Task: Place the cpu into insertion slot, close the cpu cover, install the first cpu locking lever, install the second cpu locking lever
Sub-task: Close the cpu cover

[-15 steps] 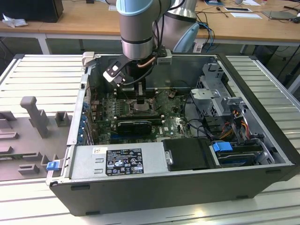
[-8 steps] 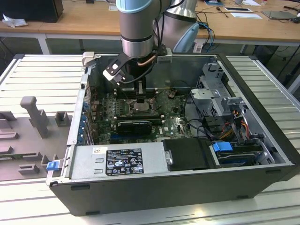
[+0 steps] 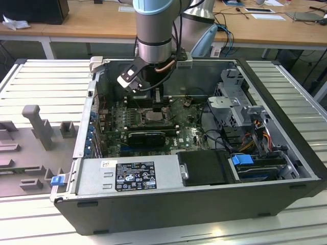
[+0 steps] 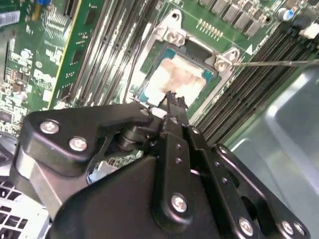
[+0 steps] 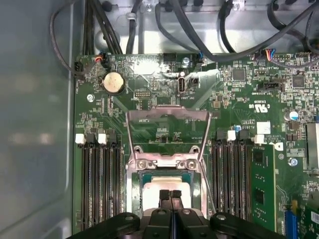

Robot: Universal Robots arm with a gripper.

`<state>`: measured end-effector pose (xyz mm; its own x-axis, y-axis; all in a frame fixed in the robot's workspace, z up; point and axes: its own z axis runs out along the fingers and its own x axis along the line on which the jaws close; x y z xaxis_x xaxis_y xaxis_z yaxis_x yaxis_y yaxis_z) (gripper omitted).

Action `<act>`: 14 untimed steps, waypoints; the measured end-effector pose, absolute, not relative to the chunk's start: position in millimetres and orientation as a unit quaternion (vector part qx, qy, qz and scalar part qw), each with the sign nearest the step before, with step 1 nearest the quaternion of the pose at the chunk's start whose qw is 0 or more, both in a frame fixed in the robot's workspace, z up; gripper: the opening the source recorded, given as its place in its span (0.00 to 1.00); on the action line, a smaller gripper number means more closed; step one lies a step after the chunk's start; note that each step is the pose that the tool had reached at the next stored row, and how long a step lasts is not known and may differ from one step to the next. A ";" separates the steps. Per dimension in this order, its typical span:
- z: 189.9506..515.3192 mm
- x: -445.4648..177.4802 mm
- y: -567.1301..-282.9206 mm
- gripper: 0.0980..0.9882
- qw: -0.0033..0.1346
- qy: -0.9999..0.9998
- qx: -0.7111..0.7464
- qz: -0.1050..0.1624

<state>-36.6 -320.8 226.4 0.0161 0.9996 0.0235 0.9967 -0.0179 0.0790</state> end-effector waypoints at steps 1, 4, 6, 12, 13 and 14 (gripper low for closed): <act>226.4 -36.3 -320.8 0.01 0.019 0.700 0.712 0.037; 227.9 -36.3 -320.8 0.01 0.019 0.700 0.713 0.037; 230.7 -36.3 -320.8 0.01 0.019 0.700 0.713 0.037; 231.1 -31.8 -320.8 0.01 0.019 0.700 0.713 0.037; 232.0 -31.8 -320.8 0.01 0.019 0.700 0.713 0.037; 233.3 -31.8 -320.8 0.01 0.019 0.700 0.713 0.037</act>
<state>-31.8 -320.8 233.3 0.0162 0.9995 0.0261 0.9967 -0.0182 0.0788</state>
